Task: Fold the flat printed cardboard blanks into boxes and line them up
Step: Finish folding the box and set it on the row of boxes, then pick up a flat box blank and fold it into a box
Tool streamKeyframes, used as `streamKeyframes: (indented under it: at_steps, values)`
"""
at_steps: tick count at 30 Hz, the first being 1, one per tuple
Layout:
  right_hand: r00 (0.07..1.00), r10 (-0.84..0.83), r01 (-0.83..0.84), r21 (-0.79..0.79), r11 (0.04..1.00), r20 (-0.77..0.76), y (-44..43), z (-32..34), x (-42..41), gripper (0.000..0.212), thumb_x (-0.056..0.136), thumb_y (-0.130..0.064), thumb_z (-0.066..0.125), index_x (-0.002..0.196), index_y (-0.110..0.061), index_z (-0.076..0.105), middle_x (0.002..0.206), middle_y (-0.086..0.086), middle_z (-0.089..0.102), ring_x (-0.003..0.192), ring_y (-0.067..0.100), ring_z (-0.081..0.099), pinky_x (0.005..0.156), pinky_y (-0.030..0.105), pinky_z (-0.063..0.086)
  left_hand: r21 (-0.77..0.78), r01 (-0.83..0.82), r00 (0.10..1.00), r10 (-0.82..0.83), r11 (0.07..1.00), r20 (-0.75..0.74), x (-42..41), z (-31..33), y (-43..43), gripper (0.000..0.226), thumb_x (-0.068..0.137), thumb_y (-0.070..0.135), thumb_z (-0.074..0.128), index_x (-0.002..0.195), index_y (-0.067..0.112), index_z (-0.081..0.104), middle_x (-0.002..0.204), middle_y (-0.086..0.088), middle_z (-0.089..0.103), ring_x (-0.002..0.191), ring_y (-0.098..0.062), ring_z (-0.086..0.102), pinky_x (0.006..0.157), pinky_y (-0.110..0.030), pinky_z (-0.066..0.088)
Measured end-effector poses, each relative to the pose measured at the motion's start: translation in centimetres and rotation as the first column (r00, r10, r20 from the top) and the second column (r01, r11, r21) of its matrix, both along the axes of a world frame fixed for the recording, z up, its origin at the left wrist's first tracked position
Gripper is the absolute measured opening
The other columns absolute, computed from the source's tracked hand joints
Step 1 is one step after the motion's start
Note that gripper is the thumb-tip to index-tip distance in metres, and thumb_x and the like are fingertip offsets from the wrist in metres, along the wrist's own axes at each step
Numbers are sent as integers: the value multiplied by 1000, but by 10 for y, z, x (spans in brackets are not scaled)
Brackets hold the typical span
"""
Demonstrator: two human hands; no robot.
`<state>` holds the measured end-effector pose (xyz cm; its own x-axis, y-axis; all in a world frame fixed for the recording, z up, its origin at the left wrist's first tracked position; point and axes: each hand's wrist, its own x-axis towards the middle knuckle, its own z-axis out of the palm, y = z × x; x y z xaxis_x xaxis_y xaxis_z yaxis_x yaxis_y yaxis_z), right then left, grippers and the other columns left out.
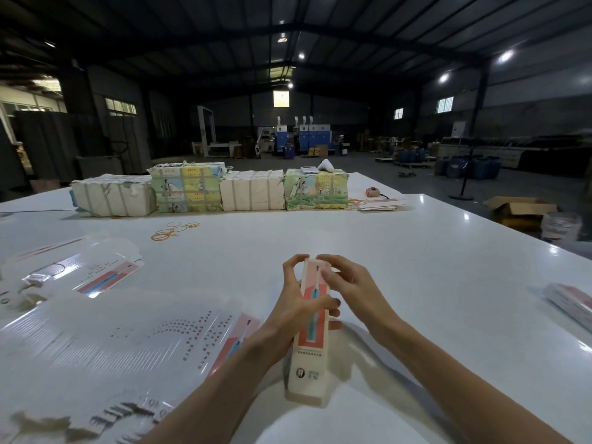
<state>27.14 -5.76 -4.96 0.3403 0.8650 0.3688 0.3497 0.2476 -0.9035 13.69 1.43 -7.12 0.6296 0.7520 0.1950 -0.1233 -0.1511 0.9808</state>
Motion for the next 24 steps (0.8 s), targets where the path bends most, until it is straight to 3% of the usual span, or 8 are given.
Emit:
streamKeyframes:
  at_steps: [2,5,9,12,14,16,19,24]
  values:
    - [998,-47,47,10,999,29,1,-5,-9,38,109,-29,54,147,-33,52,133,-12,57,110,7,68,69,23,62,-75,-29,999,32,997,33,2,-1,1,91,84,12,85,139,52,25,118,-16,65,88,-30,79,69,-39,65]
    - [945,-133,134,17,991,298,1,-3,-13,36,109,-38,52,145,-33,53,137,-9,45,115,6,61,85,24,61,-282,-57,972,118,958,204,10,0,-4,75,96,-2,66,143,40,24,121,-21,66,94,-37,76,85,-55,62]
    - [914,64,17,-196,980,401,-6,4,-17,53,100,-66,52,134,-28,61,128,-8,46,108,0,57,76,9,49,-440,123,867,119,890,484,2,12,-4,31,96,-2,40,121,14,48,93,-22,58,81,-37,67,69,-46,57]
    - [809,95,44,-221,974,580,-14,3,-12,56,95,-60,66,137,-24,56,129,-1,43,114,15,54,89,17,49,-394,226,895,-30,891,445,-6,16,-6,16,96,9,48,106,8,60,101,-22,59,87,-34,71,66,-41,60]
    - [784,30,95,-168,981,620,-24,0,-2,52,97,-50,66,139,-21,55,132,2,44,117,17,53,98,22,48,-384,153,958,-42,911,282,-1,13,-9,32,105,18,52,136,25,54,111,-14,69,88,-29,74,65,-38,62]
    - [770,-45,186,-156,970,636,-39,-2,15,55,96,-55,65,139,-23,55,136,-1,49,114,15,56,97,24,50,-152,41,998,-47,988,-35,4,3,-12,39,108,27,54,144,32,40,101,2,79,87,-22,77,72,-37,63]
    - [694,-136,370,-188,910,707,-69,-7,56,62,89,-68,60,136,-28,55,131,-9,59,107,14,62,94,34,56,385,103,932,46,917,-359,2,-16,-9,19,104,33,57,117,38,69,91,11,77,81,-6,72,77,-32,60]
    - [516,-229,636,-190,748,825,-131,-21,139,29,95,-51,61,121,-38,54,111,-13,66,87,10,62,82,37,59,593,279,863,74,755,-500,2,-27,-7,14,94,45,59,101,51,69,95,15,62,91,-1,62,81,-18,47]
